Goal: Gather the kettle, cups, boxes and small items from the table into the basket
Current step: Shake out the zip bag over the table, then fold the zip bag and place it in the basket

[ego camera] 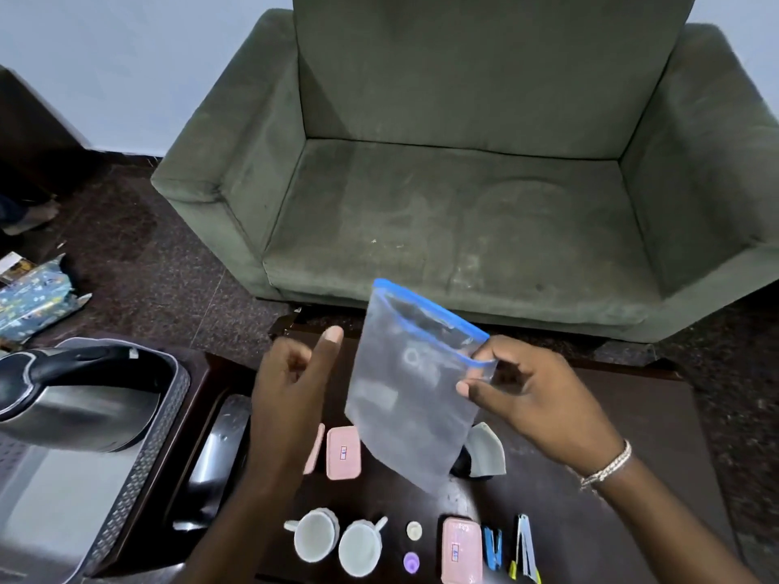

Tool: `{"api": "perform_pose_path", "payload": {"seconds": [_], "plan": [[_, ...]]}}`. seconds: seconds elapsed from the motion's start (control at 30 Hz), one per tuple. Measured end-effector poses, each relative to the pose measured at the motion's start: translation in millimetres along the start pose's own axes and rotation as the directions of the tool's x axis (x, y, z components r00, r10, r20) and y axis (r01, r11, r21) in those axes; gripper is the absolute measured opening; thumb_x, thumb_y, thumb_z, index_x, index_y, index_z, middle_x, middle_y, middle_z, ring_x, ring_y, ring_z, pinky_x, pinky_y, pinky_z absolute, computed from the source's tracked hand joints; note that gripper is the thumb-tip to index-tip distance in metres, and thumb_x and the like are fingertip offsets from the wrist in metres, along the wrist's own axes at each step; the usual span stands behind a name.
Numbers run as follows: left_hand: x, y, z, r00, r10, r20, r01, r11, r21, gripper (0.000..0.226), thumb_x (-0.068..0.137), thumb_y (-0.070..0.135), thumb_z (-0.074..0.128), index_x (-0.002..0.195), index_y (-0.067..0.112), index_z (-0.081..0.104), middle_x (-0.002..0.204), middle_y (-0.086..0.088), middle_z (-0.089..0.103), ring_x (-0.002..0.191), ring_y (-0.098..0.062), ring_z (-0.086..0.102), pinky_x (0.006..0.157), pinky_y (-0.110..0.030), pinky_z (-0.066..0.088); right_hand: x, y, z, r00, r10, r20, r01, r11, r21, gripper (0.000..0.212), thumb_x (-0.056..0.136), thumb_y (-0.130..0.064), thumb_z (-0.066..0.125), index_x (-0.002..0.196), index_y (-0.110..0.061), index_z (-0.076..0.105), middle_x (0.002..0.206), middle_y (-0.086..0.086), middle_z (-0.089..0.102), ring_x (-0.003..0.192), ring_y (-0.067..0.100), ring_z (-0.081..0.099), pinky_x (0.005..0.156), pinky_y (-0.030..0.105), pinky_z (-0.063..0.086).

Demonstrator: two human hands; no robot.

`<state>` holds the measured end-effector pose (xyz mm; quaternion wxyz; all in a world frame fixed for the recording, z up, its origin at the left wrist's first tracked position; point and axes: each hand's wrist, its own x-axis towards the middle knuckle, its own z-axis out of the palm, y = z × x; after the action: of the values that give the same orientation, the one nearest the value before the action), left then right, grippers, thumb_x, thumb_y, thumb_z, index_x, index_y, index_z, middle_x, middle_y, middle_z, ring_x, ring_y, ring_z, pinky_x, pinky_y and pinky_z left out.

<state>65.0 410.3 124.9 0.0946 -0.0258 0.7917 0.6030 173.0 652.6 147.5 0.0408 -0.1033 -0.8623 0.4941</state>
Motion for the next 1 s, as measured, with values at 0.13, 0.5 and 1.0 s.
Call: {"api": "perform_pose_path", "payload": {"seconds": [0.13, 0.5, 1.0], "plan": [[19, -32, 13, 0.901, -0.099, 0.423, 0.138, 0.988, -0.063, 0.072, 0.064, 0.059, 0.074, 0.122, 0.03, 0.041, 0.137, -0.011, 0.064, 0.122, -0.009, 0.062, 0.113, -0.032, 0.045, 9, 9, -27, 0.996, 0.001, 0.086, -0.015, 0.987, 0.16, 0.019, 0.084, -0.011, 0.081, 0.076, -0.013, 0.063, 0.069, -0.002, 0.059, 0.065, 0.008, 0.05, 0.064, 0.029, 0.04], [42, -38, 90, 0.757, 0.043, 0.652, 0.142, 0.963, -0.228, 0.08, 0.074, 0.008, 0.088, 0.137, 0.022, 0.041, 0.111, -0.018, 0.077, 0.098, -0.029, 0.074, 0.086, -0.043, 0.061, 26, 45, -75, 0.988, 0.131, 0.085, -0.154, 0.718, 0.679, 0.029, 0.083, -0.006, 0.071, 0.108, -0.007, 0.057, 0.113, 0.031, 0.07, 0.098, 0.043, 0.072, 0.085, 0.045, 0.059], [41, -63, 79, 0.901, 0.025, 0.433, 0.018, 0.995, -0.094, 0.07, 0.074, -0.002, 0.09, 0.128, 0.026, 0.055, 0.097, -0.011, 0.077, 0.082, -0.012, 0.071, 0.078, -0.028, 0.061, 4, 110, 26, 0.906, 0.402, -0.13, -0.239, 0.741, 0.628, 0.057, 0.076, 0.012, 0.076, 0.127, -0.012, 0.066, 0.105, 0.01, 0.076, 0.091, 0.015, 0.065, 0.084, 0.027, 0.056]]}}
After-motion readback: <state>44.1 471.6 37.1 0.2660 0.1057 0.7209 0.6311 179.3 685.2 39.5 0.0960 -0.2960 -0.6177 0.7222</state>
